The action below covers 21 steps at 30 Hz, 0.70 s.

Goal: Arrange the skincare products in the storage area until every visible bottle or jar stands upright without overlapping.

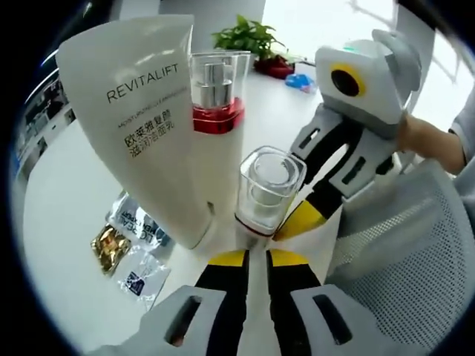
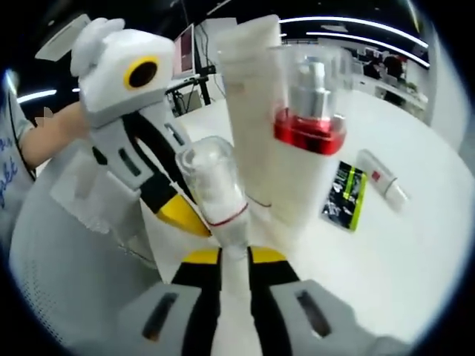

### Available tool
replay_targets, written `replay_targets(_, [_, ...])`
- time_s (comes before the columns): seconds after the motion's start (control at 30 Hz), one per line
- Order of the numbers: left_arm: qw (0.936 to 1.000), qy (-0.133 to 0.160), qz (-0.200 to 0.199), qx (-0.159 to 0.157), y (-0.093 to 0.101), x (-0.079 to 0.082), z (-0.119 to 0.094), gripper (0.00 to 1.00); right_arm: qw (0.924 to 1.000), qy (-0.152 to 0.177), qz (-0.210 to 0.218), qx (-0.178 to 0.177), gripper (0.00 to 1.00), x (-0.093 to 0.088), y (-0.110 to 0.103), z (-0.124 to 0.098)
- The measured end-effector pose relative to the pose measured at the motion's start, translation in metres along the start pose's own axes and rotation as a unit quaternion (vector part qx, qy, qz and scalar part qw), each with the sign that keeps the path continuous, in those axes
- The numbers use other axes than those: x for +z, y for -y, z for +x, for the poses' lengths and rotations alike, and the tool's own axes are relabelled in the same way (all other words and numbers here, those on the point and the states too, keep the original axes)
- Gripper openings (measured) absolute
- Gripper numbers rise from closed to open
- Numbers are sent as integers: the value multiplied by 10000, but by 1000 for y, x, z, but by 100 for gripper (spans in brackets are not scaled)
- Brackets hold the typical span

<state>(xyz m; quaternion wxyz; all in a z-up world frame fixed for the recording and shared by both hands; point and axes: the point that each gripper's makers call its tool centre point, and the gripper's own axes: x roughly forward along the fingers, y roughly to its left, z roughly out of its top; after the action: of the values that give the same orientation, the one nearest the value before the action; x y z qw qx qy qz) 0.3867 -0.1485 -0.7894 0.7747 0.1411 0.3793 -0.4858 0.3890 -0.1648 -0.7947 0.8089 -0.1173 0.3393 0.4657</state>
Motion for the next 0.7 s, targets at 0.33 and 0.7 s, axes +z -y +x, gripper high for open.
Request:
replay_targets(0.33, [10000, -9, -3, 75, -3, 2, 5, 6, 10000, -44, 39, -52, 13, -1, 5, 2])
replay_targets(0.7, [9999, -13, -11, 136, -6, 5, 11, 7, 9998, -136, -35, -163, 12, -2, 12, 3])
